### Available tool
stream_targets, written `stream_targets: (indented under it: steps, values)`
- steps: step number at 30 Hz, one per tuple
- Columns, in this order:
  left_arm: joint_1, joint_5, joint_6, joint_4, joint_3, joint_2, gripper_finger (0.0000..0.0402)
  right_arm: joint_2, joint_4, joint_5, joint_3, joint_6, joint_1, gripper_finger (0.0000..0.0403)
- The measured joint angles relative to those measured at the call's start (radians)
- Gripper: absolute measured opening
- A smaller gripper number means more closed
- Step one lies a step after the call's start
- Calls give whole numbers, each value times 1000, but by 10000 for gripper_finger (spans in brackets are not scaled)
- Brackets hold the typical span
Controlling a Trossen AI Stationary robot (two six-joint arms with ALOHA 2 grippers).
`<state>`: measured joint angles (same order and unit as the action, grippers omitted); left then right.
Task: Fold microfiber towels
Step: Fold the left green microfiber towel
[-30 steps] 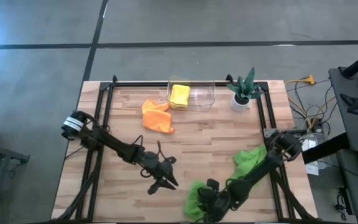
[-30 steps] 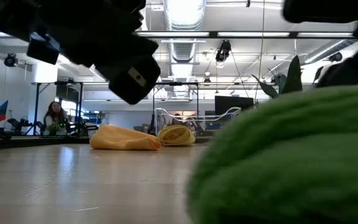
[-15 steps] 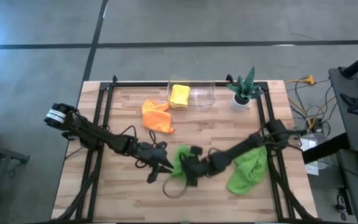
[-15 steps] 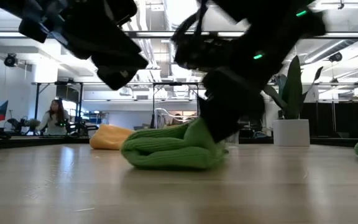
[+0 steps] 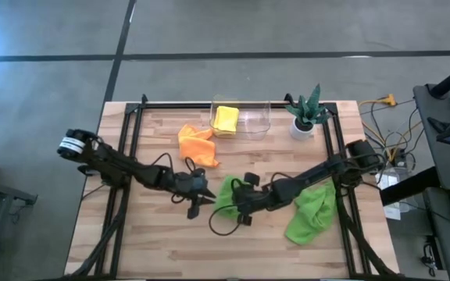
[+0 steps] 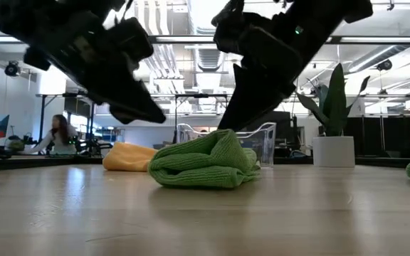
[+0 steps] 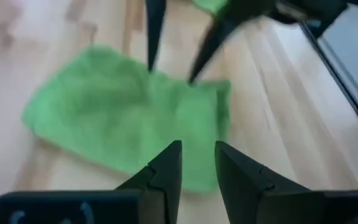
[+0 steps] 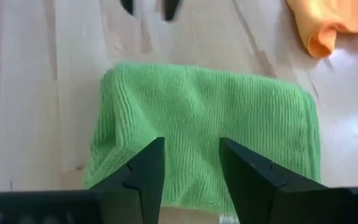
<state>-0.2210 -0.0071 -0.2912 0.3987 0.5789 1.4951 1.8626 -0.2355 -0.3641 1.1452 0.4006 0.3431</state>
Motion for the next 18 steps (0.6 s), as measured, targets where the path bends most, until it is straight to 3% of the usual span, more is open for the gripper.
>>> stream_targets:
  steps: [8, 18]
  values:
    - [51, 5, 10, 212, 1, 159, 81, 2, 99, -11, -27, 74, -2, 162]
    - [51, 58, 8, 225, 36, 271, 81, 2, 109, -1, -41, 104, -1, 161]
